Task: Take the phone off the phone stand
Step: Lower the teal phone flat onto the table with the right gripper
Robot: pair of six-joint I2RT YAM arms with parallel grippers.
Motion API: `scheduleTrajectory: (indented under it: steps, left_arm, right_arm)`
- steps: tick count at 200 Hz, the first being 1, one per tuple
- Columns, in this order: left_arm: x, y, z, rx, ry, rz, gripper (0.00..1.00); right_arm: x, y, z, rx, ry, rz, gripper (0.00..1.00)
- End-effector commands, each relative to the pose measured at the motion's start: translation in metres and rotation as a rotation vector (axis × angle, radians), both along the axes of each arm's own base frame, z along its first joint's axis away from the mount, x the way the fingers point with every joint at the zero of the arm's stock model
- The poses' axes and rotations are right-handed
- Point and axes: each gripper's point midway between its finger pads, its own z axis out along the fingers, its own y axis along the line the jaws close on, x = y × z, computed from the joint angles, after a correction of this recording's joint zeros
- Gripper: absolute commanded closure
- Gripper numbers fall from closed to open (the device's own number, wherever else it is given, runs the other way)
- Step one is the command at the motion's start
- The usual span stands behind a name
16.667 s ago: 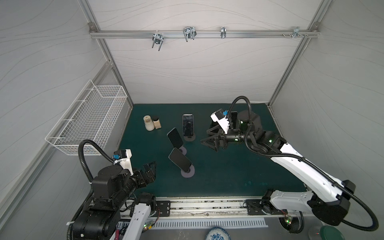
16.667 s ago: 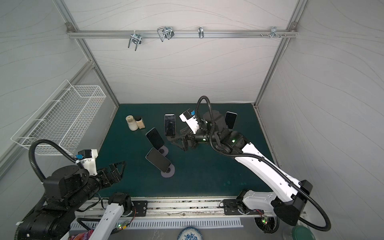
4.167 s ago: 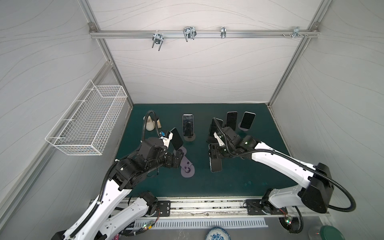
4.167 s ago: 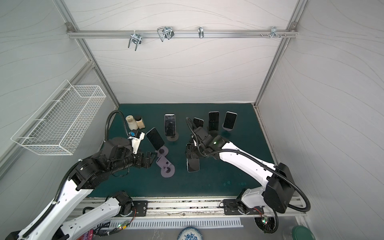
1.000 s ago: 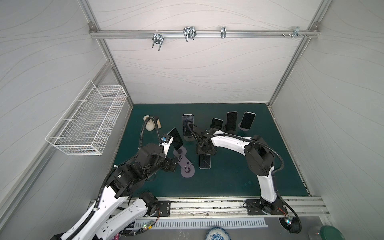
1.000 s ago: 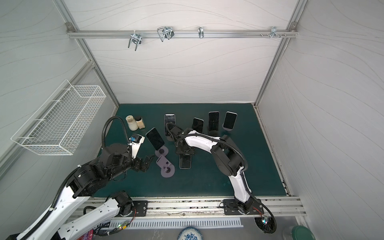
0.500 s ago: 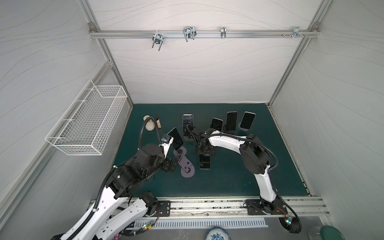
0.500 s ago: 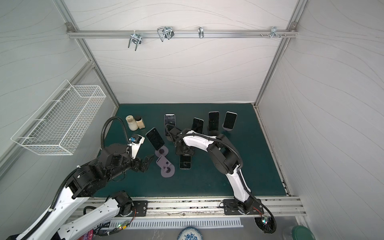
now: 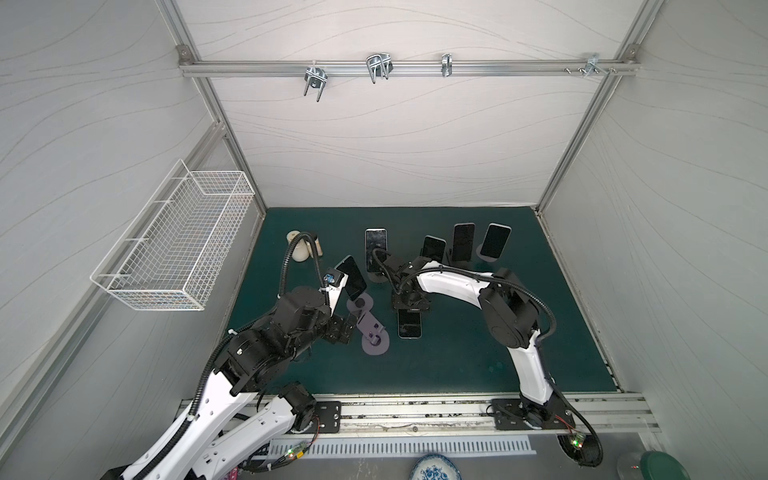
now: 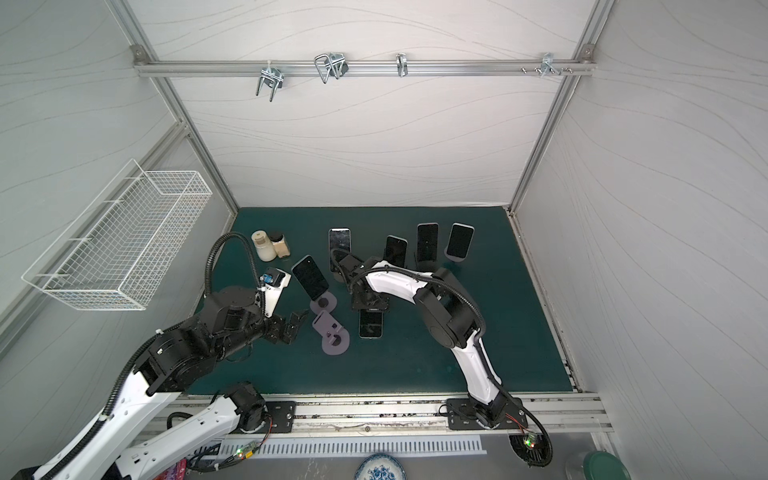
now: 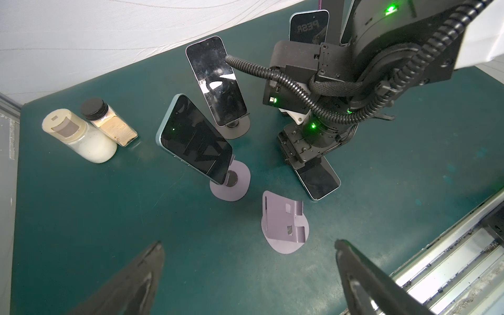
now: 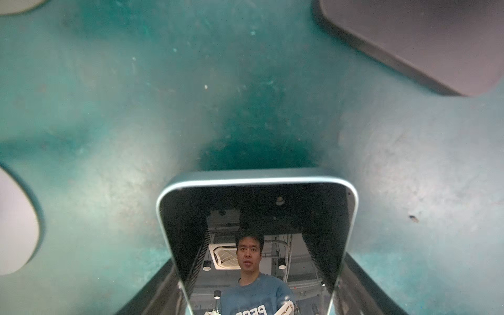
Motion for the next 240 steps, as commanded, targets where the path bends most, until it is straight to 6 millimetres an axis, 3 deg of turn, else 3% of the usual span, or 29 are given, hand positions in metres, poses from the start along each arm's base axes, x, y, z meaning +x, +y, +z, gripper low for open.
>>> scheduleTrajectory:
  steps: [1,81,162,240]
  left_arm:
    - [0.003,0.000,0.015,-0.016,-0.045,0.004,0.01]
    - [0.002,0.001,0.020,-0.024,-0.047,0.010,0.01]
    - [-0.003,0.009,0.032,-0.060,-0.056,0.046,0.01]
    - [-0.008,0.014,0.037,-0.106,-0.060,0.078,0.01]
  right_arm:
    - [-0.006,-0.014,-0.013,-0.057,0.050,-0.047,0.28]
    - [-0.009,-0.010,-0.010,-0.028,0.070,-0.057,0.14]
    - [-0.003,-0.007,0.016,0.007,0.013,-0.040,0.03]
    - [-0.002,-0.008,0.045,0.034,-0.069,-0.015,0.01]
